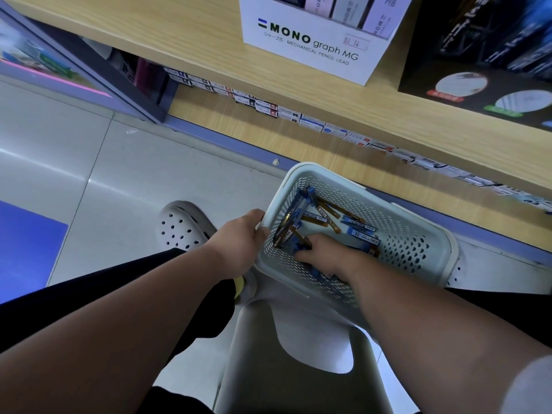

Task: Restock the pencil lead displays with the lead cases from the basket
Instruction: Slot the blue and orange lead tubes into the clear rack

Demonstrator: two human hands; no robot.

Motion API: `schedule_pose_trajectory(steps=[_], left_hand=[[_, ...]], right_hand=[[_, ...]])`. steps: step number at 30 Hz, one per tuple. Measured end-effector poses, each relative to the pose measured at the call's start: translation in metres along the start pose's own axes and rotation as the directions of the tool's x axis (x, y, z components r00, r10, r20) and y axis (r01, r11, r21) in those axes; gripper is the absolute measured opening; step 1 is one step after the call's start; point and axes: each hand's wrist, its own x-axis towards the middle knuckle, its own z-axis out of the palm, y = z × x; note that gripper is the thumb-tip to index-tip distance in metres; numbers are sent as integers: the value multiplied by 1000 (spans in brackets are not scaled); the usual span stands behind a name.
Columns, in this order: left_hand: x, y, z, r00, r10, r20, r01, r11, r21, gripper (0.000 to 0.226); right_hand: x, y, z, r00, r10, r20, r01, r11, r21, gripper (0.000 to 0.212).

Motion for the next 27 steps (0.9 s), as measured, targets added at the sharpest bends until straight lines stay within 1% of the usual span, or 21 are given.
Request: schedule_pose_trajectory(steps=[3,5,8,10,12,14,15,16,17,18,19,20,21,23,24,25,26,27], left_hand=[[-1,1,-1,1000,7,-1,-7,1000,1,19],[-1,2,-1,1000,-1,5,1,1000,5,17],[0,2,-2,1000,-10,4,10,1000,24,14],[0,4,-2,1000,-19,2,19,999,35,14],[-1,5,-2,999,-34,1,34,998,47,17],[-1,7,-3,999,-44,-9,44,996,74,20],[-1,8,-4,998,-47,-33,50,995,89,22],[-2,10,-5,995,-43,-87,52,993,107,25],[-3,13,-6,983,-20,-181,44,990,131,29],[-4,16,-7,953,27,-302,23,987,161,31],[-5,22,-9,903,97,-418,-16,981,195,31],[-6,30,-9,852,194,-486,-79,966,246,27],[-5,39,-8,815,301,-496,-159,938,309,22],[-1,57,1,774,488,-404,-321,852,414,17],[2,65,8,774,539,-332,-381,816,435,16],[6,71,18,801,546,-246,-411,800,438,14],[11,77,28,848,509,-149,-408,805,430,14],[17,82,39,896,442,-36,-385,817,429,19]], right_hand=[[-2,2,-6,1000,22,-16,-20,992,127,12],[-4,0,-9,1000,8,-27,-3,985,171,8],[-7,0,-13,999,16,-48,-3,970,243,17],[-9,4,-14,997,35,-65,-15,957,289,18],[-12,9,-17,996,32,-82,-5,948,317,12],[-18,13,-21,995,14,-103,27,923,384,5],[-23,15,-25,993,8,-121,44,905,424,3],[-27,18,-28,990,3,-144,64,889,454,4],[-33,20,-32,986,0,-166,81,875,477,5],[-40,22,-36,983,-3,-182,92,868,488,7],[-49,25,-40,981,-8,-191,102,868,486,8],[-58,27,-45,980,-15,-198,110,873,476,10],[-69,29,-50,979,-24,-203,117,881,459,12],[-92,32,-59,974,-39,-221,138,880,455,8],[-104,34,-64,970,-46,-239,156,870,467,6],[-116,36,-69,963,-54,-263,179,859,480,6],[-127,38,-74,955,-64,-290,205,847,490,7],[-138,41,-78,946,-71,-318,231,835,500,7]])
